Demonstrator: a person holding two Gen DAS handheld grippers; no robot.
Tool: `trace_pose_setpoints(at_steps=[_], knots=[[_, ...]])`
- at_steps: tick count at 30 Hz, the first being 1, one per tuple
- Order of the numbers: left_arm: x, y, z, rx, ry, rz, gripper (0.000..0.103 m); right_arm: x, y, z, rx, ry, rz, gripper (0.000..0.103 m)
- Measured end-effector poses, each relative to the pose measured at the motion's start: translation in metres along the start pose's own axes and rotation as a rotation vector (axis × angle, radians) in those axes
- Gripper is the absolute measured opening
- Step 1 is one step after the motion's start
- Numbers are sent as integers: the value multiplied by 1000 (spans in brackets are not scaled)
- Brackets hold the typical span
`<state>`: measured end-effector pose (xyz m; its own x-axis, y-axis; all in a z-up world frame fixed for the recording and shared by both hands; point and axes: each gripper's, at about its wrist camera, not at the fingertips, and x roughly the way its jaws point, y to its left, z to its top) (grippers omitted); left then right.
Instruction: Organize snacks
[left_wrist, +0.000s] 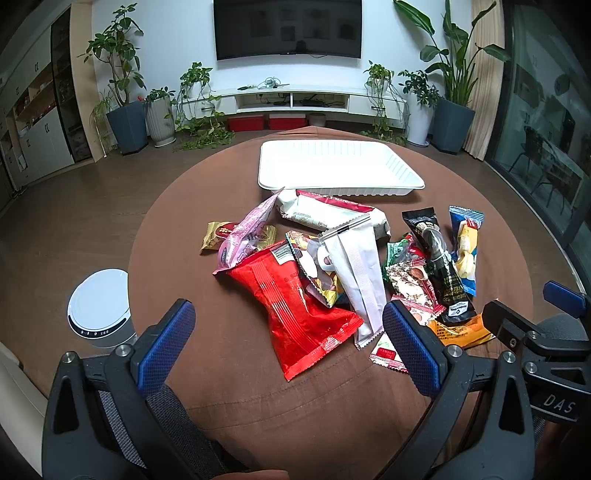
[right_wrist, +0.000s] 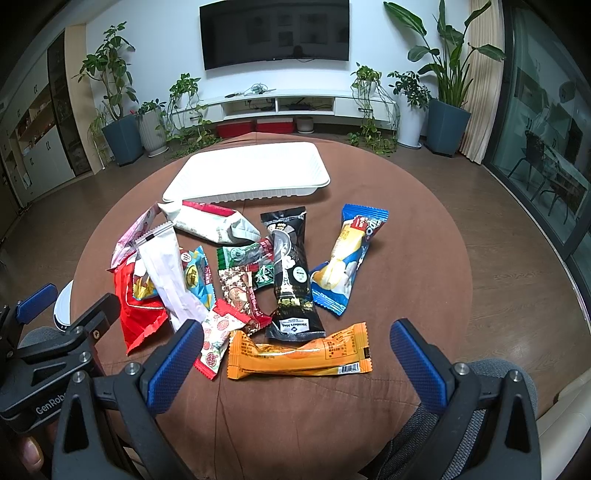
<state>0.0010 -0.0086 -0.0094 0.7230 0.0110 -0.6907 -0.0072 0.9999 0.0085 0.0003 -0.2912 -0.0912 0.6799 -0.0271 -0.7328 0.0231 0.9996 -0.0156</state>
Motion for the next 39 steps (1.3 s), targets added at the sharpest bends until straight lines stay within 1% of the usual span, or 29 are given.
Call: trace_pose_setpoints(at_steps=[39], knots=[[2, -1, -4, 2, 5, 1, 103, 0, 0, -2, -2, 5, -3, 103]])
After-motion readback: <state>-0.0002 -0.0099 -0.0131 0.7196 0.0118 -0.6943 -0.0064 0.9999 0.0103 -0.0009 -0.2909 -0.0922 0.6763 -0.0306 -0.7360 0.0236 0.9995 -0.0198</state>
